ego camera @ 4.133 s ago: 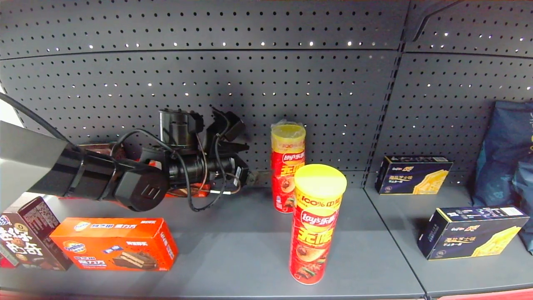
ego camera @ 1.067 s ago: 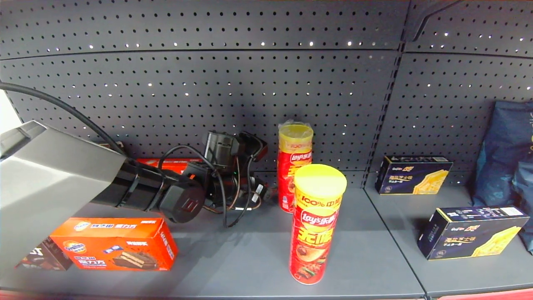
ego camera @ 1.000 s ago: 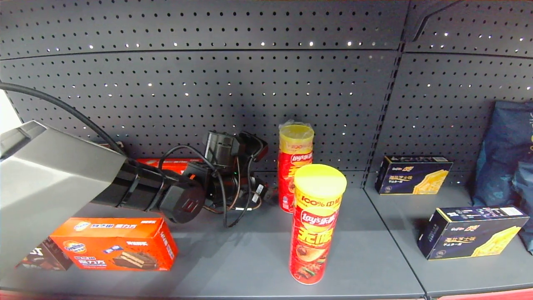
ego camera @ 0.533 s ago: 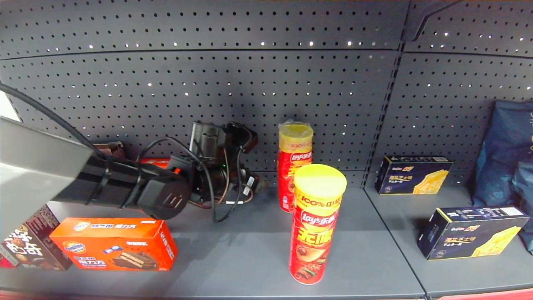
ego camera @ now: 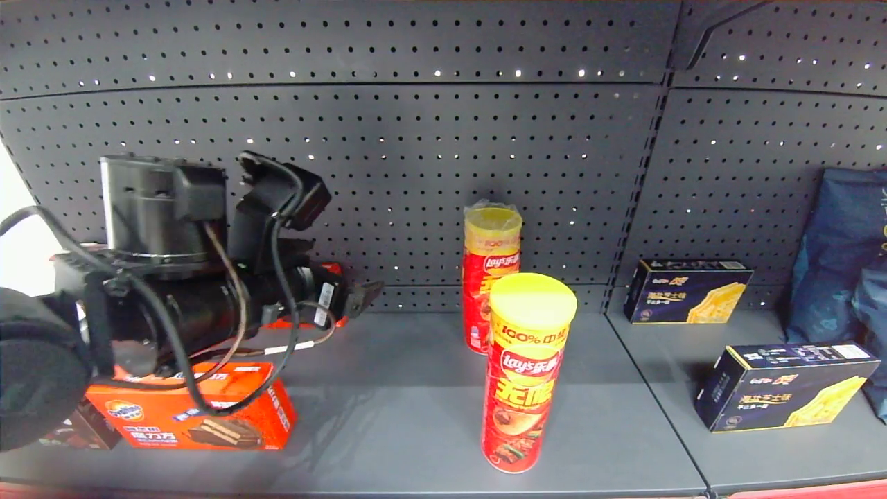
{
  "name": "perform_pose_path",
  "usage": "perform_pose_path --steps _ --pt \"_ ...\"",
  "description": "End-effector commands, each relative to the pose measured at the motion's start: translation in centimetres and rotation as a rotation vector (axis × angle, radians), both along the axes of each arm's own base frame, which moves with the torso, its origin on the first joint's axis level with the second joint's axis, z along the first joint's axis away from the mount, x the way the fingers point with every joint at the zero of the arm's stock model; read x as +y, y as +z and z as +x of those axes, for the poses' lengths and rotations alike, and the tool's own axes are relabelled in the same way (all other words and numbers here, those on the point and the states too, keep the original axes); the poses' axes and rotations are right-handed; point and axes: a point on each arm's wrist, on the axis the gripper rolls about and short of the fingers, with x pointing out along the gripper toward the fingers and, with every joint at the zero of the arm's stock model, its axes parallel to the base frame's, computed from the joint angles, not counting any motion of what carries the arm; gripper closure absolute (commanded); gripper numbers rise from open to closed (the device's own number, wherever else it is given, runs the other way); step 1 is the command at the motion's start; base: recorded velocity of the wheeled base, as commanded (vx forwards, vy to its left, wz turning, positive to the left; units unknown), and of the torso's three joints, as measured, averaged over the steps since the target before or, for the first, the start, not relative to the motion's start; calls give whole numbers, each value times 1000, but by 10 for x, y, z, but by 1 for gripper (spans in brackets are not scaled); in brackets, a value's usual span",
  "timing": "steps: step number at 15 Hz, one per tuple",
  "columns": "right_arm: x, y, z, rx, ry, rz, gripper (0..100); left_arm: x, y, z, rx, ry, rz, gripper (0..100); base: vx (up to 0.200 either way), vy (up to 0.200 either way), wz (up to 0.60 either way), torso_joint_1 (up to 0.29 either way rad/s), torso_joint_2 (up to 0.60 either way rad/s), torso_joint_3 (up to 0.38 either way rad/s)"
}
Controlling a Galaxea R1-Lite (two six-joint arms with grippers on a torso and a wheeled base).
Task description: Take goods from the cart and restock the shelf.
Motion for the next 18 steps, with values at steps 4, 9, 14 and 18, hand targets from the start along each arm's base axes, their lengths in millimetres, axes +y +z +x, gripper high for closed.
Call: perform_pose_path --steps 4,9,14,18 --pt "-1 1 3 31 41 9 0 36 5 -69 -79 13 -37 0 0 0 0 0 0 0" --pt "-1 176 55 -121 334 -13 0 38 14 -72 -111 13 -56 0 0 0 0 0 0 0" --pt "47 169 124 137 828 -36 0 39 16 -69 -128 21 -31 0 0 0 0 0 0 0" --pt "94 126 155 320 939 -112 0 38 13 -65 -115 23 -28 0 0 0 0 0 0 0"
